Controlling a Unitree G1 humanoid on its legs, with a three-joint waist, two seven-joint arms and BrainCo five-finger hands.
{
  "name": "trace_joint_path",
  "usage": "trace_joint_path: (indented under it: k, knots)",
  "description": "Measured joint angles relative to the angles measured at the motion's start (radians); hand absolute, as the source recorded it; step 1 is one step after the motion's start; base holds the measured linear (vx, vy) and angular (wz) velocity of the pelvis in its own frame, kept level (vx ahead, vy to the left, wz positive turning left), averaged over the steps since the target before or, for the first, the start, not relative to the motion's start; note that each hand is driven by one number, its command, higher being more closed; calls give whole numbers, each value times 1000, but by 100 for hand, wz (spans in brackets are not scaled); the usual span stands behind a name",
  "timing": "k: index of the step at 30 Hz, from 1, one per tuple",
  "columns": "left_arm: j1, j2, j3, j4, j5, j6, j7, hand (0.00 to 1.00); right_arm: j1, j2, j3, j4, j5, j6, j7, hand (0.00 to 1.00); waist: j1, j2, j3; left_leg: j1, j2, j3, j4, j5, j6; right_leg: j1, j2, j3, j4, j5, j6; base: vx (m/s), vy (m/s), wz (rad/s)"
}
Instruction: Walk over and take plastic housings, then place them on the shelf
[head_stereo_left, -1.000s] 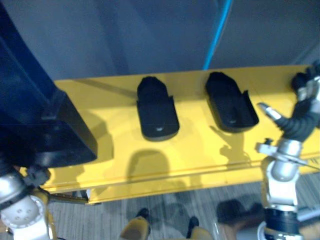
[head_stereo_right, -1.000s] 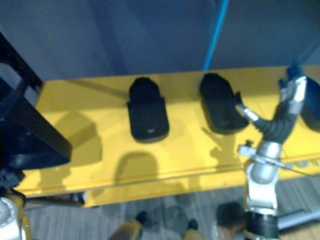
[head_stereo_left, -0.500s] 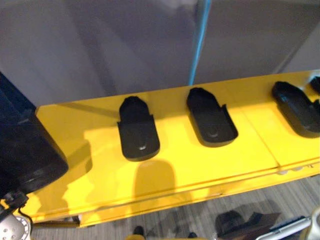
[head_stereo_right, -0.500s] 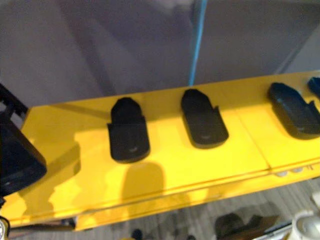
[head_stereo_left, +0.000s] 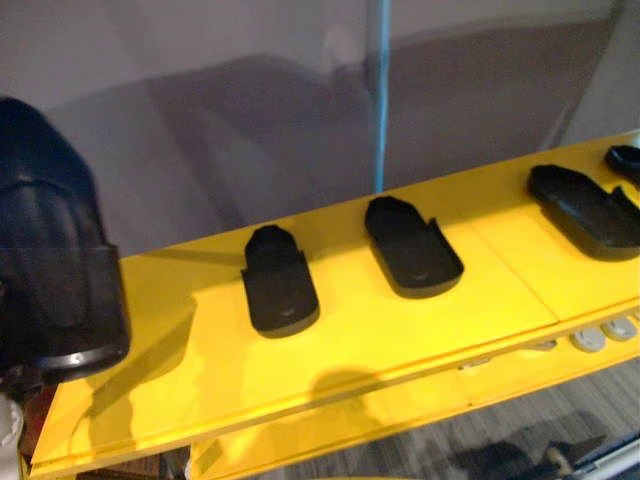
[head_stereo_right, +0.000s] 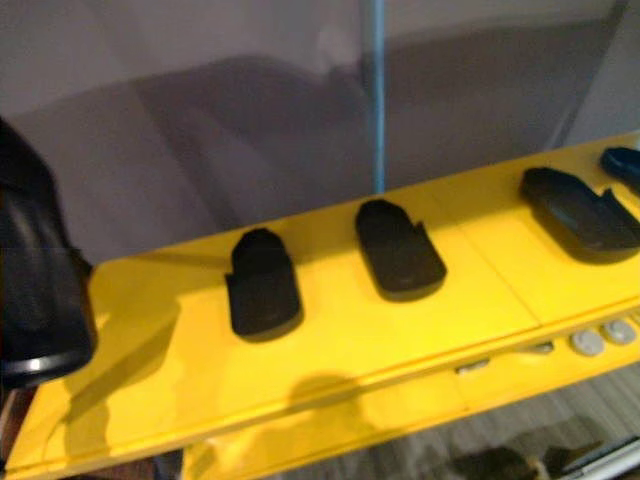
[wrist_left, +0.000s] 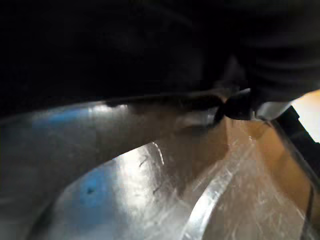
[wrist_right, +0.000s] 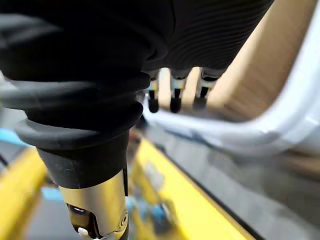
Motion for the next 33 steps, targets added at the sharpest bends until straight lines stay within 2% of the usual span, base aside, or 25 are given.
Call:
trace_joint_path:
  k: [1, 2, 3, 4, 8, 11, 18, 23, 27, 33]
  knots:
    - [-45, 27, -8, 93, 0, 46, -34, 100, -4, -12, 12, 40, -5, 12, 36, 0, 0, -12, 2, -2, 0, 2, -7, 3, -2, -7, 2, 5, -3, 1, 0, 55, -2, -8]
    - [-64, 40, -9, 135, 0, 68, -48, 100, -6, -17, 16, 56, -18, 19, 46, 0, 0, -17, 5, -2, -2, 2, -10, 4, -2, -8, 3, 7, -5, 1, 0, 86, 5, -11]
    - [-121, 68, -15, 236, 0, 124, -88, 100, -5, -32, 28, 96, -39, 22, 72, 0, -5, -30, 10, -5, -5, 2, -10, 4, -3, -9, 4, 12, -10, 2, 1, 93, 12, -7]
    - [-152, 82, -23, 290, -1, 152, -107, 100, -6, -41, 30, 117, -39, 23, 87, 0, -6, -39, 11, -5, -8, 3, -10, 4, -3, -8, 5, 16, -14, 3, 2, 96, 14, -6]
    - [-255, 121, -63, 447, -7, 236, -160, 100, -15, -80, 47, 169, -42, 30, 123, 0, -8, -45, 17, -8, -20, 2, -9, 4, -2, -7, -2, 23, -25, 8, 8, 73, 19, -3]
    - [-305, 154, -84, 518, -7, 270, -174, 100, -37, -91, 47, 203, -43, 38, 132, 0, -11, -37, 25, -7, -22, 0, -4, 3, -2, -6, -4, 26, -24, 9, 6, 29, 1, -1]
    - [-378, 174, -111, 605, -43, 274, -213, 100, -77, -136, 74, 229, -58, 42, 148, 0, -28, -15, 79, -15, -23, -3, 10, -3, 6, -20, -7, 29, -7, 9, 5, -52, 5, -2]
    - [-382, 177, -126, 611, -34, 264, -287, 100, -78, -136, 73, 238, -60, 41, 149, 0, -28, -17, 91, -16, -25, -3, 9, -3, 7, -26, -8, 34, -4, 15, 6, -43, 8, -2]
    - [-372, 218, -131, 609, 9, 251, -375, 100, -78, -136, 72, 237, -69, 41, 149, 0, -26, -17, 92, -16, -24, -5, 8, -3, 7, -25, -6, 34, -10, 17, 6, 0, 0, 0]
    - [-341, 252, -162, 609, 45, 213, -428, 100, -76, -138, 66, 242, -77, 39, 148, 0, -25, -13, 95, -15, -25, -9, 8, -3, 7, -10, -6, 26, -25, 21, 7, 26, -3, 2]
